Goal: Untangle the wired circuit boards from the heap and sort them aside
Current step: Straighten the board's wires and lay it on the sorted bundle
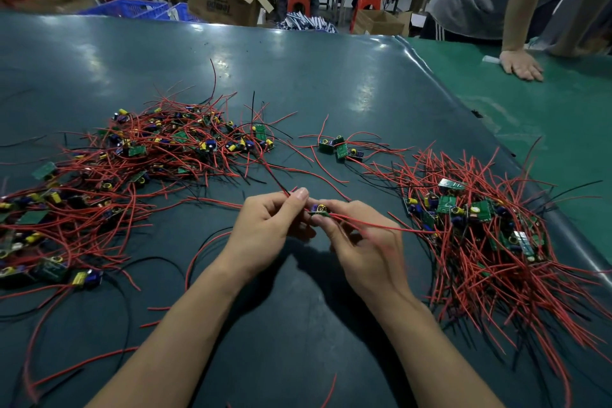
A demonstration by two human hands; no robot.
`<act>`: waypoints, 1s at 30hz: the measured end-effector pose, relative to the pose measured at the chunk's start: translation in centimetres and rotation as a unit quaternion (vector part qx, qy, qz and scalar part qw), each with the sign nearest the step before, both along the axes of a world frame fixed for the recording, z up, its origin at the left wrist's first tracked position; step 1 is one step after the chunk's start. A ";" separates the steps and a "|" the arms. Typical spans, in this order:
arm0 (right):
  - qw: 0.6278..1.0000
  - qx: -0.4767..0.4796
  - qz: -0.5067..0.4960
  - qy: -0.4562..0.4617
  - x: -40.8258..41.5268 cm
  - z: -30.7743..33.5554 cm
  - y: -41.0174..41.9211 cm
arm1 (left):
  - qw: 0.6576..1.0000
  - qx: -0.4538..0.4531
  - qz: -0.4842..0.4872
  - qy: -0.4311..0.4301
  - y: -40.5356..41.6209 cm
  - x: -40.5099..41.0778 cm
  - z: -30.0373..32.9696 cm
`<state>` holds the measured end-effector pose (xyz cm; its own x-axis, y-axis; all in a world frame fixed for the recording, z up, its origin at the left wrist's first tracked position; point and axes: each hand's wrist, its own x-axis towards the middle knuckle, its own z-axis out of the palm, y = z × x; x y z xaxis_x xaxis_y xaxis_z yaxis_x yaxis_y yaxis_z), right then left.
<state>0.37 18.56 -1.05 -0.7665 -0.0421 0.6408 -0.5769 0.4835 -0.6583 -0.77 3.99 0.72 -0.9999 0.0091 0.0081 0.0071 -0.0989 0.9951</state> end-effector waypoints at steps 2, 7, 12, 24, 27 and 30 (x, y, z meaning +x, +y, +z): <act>0.999 0.033 -0.009 0.035 0.0 0.2 -0.1 | 1.000 0.015 0.010 -0.006 0.0 -0.2 0.0; 0.996 0.031 -0.048 0.073 0.1 0.3 -0.1 | 0.992 0.101 0.067 -0.019 -0.9 -0.8 0.6; 0.994 -0.002 -0.051 0.092 0.2 0.3 0.1 | 0.970 0.181 0.158 -0.044 -2.0 -1.8 0.6; 0.802 -0.567 -0.164 -0.090 -1.0 3.1 3.7 | 0.961 -0.032 0.265 0.068 -2.7 -1.6 -0.8; 0.777 -0.586 -0.159 -0.169 -1.3 2.5 3.4 | 0.894 -0.316 0.271 0.165 -3.0 -1.2 -1.0; 0.769 -0.593 -0.149 -0.188 -1.3 2.4 3.4 | 0.862 -0.441 0.212 0.130 -4.0 -1.1 -1.1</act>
